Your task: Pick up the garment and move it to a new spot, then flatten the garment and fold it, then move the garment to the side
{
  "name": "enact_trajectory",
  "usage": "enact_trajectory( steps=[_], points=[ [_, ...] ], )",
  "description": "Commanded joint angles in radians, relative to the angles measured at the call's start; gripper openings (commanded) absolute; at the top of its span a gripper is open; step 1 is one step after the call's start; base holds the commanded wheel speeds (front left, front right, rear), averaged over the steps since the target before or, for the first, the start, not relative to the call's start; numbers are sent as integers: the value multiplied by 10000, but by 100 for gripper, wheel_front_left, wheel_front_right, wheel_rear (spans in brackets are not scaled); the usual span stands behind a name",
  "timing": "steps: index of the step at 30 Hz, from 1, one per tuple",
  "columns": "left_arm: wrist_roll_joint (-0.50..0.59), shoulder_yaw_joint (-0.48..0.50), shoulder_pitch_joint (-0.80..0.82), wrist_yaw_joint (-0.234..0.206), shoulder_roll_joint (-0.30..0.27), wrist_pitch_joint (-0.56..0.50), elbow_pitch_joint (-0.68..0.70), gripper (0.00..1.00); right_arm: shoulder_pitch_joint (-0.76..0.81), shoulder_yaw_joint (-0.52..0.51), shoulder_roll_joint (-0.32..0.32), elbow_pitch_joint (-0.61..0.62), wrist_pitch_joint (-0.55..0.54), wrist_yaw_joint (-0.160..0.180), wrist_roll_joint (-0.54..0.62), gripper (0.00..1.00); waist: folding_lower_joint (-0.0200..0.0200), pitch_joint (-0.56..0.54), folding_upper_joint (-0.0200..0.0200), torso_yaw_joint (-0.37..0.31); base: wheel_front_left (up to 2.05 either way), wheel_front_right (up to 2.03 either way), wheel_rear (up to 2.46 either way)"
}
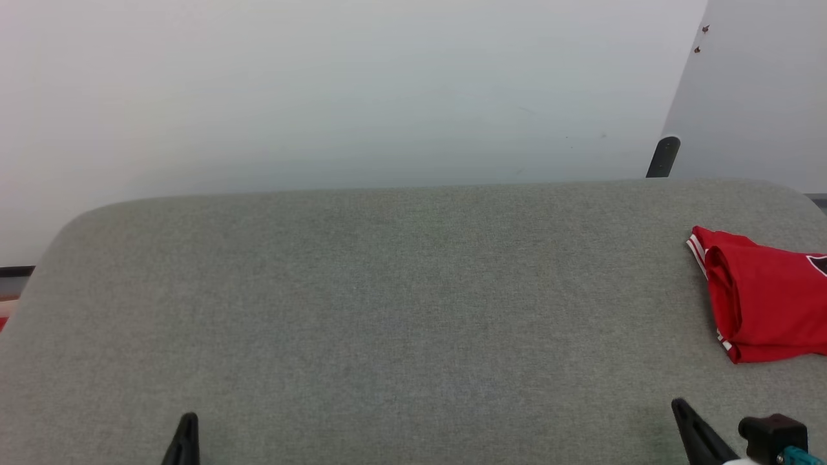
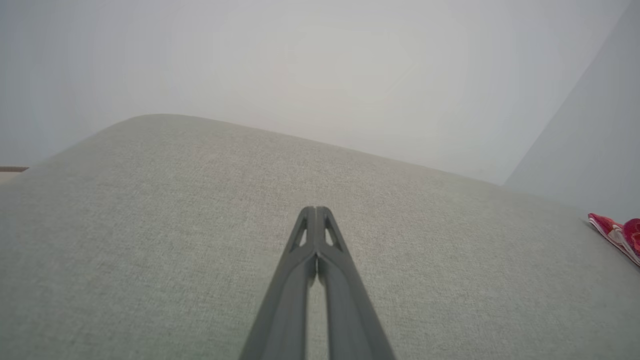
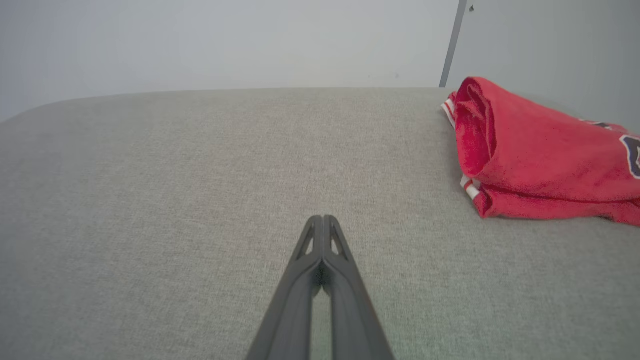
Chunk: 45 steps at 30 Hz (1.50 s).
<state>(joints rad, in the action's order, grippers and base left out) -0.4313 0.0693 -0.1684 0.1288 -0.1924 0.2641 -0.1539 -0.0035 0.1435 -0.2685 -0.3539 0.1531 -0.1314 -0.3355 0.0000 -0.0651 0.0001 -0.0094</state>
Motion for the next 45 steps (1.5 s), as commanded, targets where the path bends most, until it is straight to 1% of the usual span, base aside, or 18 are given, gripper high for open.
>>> enact_trajectory(
  steps=[1, 12, 24, 25, 45],
  points=[
    [-273, 19, 74, 0, 23, -90, -12, 0, -42, -71, 39, 32, -70, 0, -291, 0, 0, 9, -1, 1, 0, 0, 0],
    [-1998, 89, 493, 4, 226, -642, -138, 0, -213, -457, 357, 204, -463, 1, -2158, 0, 0, 69, -1, 9, 0, 0, 0],
    [-3641, 154, 887, 7, 421, -1164, -259, 0, -368, -811, 661, 367, -825, 3, -3941, 0, 0, 134, -1, 18, 0, 0, 0],
    [-3641, 154, 887, 7, 421, -1164, -259, 0, -368, -811, 661, 367, -825, 3, -3941, 0, 0, 134, -1, 18, 0, 0, 0],
    [-5937, 243, 1437, 12, 700, -1909, -433, 0, -593, -1319, 1086, 589, -1346, 4, -6429, 0, 0, 243, -1, 33, 0, 0, 0]
  ],
)
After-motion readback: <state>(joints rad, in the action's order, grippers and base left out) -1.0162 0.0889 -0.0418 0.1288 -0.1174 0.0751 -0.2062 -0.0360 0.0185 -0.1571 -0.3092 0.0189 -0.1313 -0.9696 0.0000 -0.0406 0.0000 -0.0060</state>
